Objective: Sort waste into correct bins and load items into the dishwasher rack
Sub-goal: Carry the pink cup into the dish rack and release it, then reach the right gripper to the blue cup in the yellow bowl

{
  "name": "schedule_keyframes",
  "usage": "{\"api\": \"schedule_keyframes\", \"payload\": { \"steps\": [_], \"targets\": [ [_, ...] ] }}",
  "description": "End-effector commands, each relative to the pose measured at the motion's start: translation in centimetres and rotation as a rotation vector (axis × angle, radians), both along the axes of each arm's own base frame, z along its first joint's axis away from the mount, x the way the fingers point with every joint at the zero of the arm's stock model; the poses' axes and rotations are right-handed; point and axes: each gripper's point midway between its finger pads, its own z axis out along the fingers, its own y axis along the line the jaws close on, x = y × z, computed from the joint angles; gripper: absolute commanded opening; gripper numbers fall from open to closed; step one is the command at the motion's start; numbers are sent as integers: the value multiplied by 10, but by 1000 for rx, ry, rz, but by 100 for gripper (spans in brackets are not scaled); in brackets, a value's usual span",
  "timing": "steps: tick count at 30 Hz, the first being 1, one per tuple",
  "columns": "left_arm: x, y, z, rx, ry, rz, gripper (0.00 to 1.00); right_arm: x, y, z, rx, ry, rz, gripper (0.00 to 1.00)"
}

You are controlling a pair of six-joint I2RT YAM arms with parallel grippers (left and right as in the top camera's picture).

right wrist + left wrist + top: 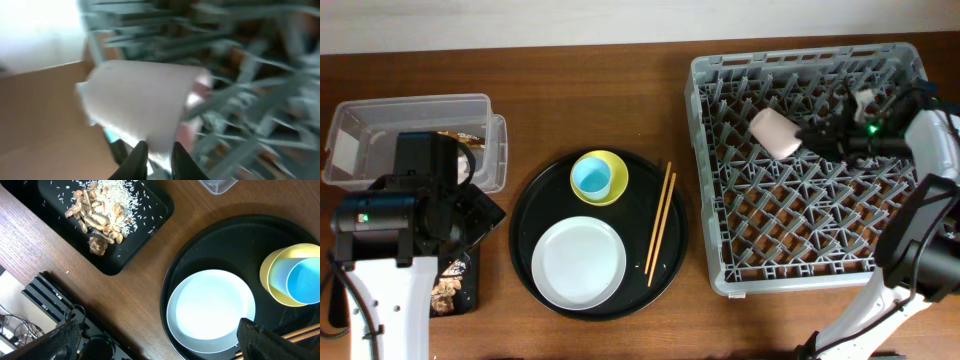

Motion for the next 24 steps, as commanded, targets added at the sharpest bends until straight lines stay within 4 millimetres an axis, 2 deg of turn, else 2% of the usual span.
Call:
{"api": "schedule_keyframes", "payload": {
  "steps": [1,4,6,9,11,13,14,15,16,18,19,20,24],
  "targets": [
    [-1,1,4,4,-14,3,99,-17,-26,14,-107,14,-49,19],
    [-1,1,4,4,-14,3,99,-26,-35,41,-130,-22,-83,19],
    [-1,1,4,4,-14,3,99,-33,-35,66,-161,-66,-100,19],
    [-1,1,4,4,-14,3,99,-46,-36,100,-298,-98,-144,21],
    [-1,1,4,4,-14,3,99,-52,-25,124,-414,-150,-141,22],
    [-1,1,4,4,-14,3,99,-48,-10,133,-510,-198,-102,22],
    [-1,1,4,4,-14,3,99,-43,-2,131,-567,-195,-89,22],
    [-1,1,4,4,-14,3,99,-40,0,127,-596,-179,-92,15],
    [-1,1,4,4,-14,3,99,-34,8,116,-650,-140,-88,4],
    [-1,1,4,4,-14,3,99,-24,23,104,-681,-126,-55,4],
    [-1,1,4,4,-14,3,99,-15,37,94,-694,-134,-16,4],
    [-1,1,4,4,-14,3,99,-6,42,80,-730,-101,-26,4],
    [-1,1,4,4,-14,3,99,5,28,28,-859,63,-88,4]
  ]
}}
